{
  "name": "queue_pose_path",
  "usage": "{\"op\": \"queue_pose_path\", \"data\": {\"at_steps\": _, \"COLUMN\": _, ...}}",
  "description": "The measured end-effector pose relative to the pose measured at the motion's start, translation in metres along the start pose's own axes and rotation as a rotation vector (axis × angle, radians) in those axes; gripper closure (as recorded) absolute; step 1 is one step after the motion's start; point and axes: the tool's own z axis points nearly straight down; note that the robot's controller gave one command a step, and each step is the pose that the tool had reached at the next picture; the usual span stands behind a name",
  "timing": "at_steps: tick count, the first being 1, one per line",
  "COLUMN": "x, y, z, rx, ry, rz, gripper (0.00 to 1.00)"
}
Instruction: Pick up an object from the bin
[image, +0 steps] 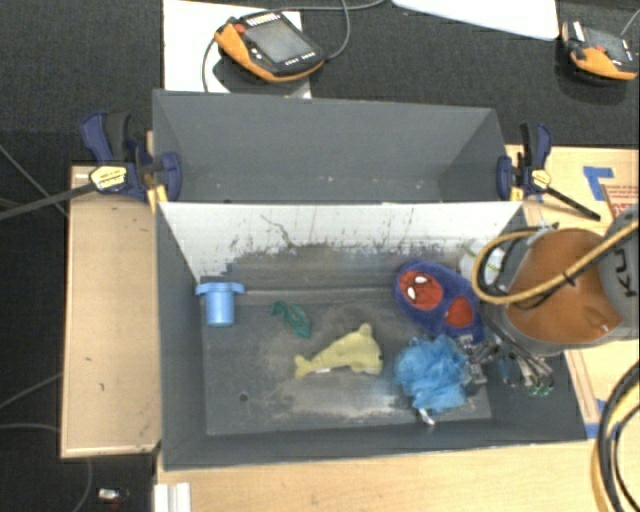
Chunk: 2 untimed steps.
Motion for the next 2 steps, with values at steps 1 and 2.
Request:
{"op": "queue_pose_path", "data": {"at_steps": 1, "x": -0.005, "y": 0.008, "z": 0.0, "rx": 0.002, "ry": -0.001, "rz": -0.1, "gripper": 1.0}}
{"op": "queue_pose_path", "data": {"at_steps": 2, "x": 0.005, "y": -0.008, "z": 0.0, "rx": 0.0, "ry": -0.001, "rz": 0.078, "gripper": 1.0}}
